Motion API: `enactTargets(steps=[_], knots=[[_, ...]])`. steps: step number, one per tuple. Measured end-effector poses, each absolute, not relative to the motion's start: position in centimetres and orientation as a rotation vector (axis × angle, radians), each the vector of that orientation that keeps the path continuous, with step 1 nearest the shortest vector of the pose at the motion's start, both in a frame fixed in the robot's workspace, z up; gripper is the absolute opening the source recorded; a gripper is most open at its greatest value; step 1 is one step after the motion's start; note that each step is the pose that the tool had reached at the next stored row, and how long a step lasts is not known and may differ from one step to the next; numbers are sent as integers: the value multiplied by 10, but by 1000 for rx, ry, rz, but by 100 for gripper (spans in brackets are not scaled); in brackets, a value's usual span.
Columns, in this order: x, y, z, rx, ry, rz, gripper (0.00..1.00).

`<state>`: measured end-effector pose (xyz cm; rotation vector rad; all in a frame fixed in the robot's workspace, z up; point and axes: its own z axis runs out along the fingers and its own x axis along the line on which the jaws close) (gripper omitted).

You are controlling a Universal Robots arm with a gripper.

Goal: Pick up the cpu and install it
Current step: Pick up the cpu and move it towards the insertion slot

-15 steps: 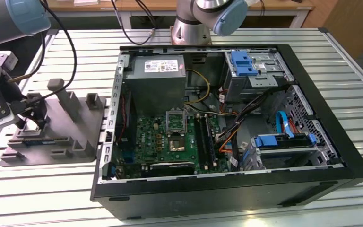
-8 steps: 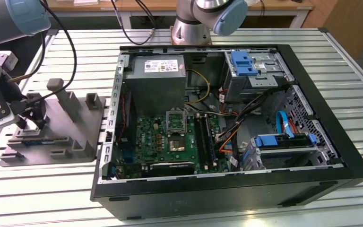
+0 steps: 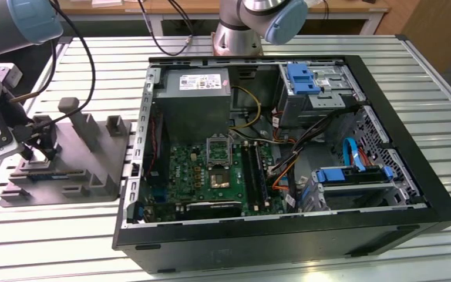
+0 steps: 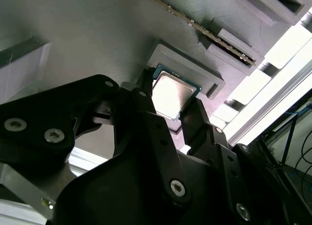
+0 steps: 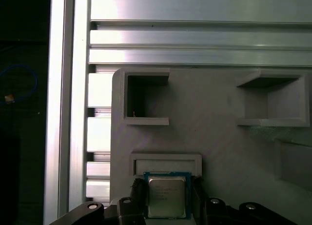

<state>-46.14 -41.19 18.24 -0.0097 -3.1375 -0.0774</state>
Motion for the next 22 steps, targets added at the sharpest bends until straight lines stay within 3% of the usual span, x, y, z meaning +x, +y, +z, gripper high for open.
enactTargets(steps=[11,12,22], knots=[[-461,-412,182,-10,-3138,-78,49],[-461,-412,183,-10,-3137,-77,55],[-464,-412,184,-8,-3138,-77,55]])
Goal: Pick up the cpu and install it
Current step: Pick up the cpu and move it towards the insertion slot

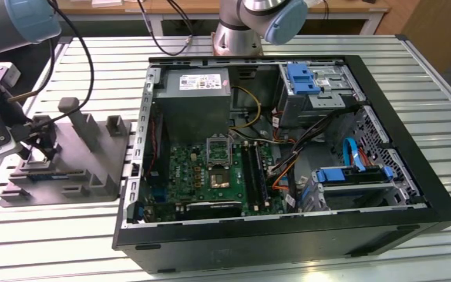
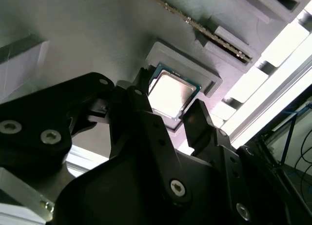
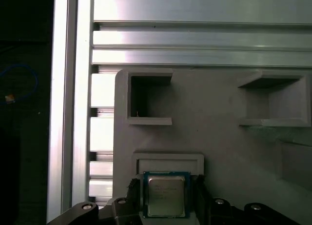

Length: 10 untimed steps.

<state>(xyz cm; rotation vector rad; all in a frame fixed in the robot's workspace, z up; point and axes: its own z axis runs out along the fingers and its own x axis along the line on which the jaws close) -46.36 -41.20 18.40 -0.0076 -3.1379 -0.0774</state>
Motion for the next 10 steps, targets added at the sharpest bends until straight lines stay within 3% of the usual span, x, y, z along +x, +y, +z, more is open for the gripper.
enactTargets(steps=[10], knots=[[-464,-412,184,54,-3137,-77,55]])
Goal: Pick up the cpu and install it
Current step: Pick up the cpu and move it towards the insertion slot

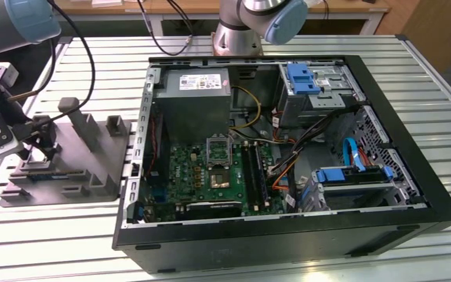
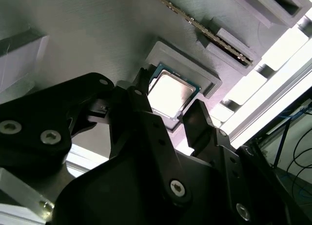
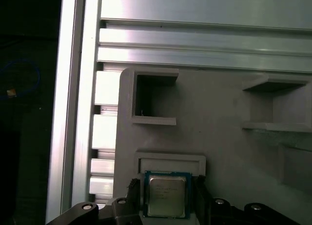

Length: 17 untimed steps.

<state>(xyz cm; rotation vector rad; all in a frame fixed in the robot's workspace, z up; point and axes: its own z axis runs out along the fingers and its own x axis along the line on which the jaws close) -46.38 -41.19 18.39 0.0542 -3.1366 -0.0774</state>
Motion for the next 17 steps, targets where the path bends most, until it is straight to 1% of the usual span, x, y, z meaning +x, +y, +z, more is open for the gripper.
enactTargets(steps=[7,10,17], knots=[[-464,-412,184,54,-3137,-76,55],[-464,-412,184,54,-3138,-55,55],[-464,-412,184,54,-3138,-61,55]])
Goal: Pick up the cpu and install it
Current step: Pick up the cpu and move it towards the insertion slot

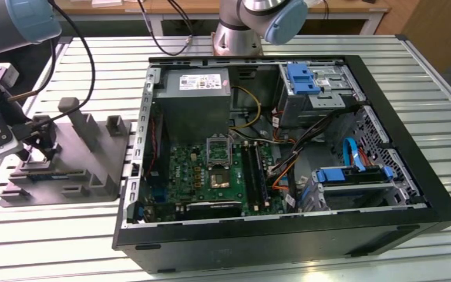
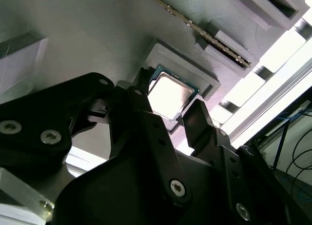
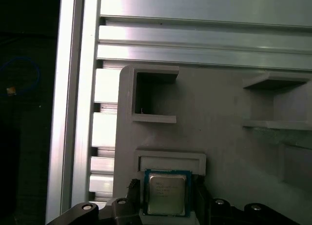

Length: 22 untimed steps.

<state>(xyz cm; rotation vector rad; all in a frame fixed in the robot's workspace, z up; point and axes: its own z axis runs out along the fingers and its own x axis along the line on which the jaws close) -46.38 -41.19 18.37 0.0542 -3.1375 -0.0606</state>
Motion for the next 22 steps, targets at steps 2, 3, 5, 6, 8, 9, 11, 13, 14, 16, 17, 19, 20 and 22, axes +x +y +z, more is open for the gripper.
enactTargets(steps=[2,3,5,6,8,9,11,13,14,16,17,19,20,22], knots=[[-464,-412,184,54,-3137,-61,55],[-464,-412,184,54,-3137,-61,55],[-464,-412,183,54,-3137,-61,55],[-464,-412,183,54,-3137,-61,55],[-464,-412,183,54,-3137,-61,53],[-464,-412,183,54,-3137,-61,53],[-464,-412,183,54,-3137,-61,47],[-464,-412,183,54,-3137,-61,47],[-464,-412,183,54,-3137,-61,47],[-464,-412,183,54,-3137,-61,47],[-464,-412,183,54,-3138,-61,47],[-464,-412,184,54,-3138,-59,47],[-464,-412,185,54,-3138,-58,47],[-464,-412,186,54,-3137,-57,47]])
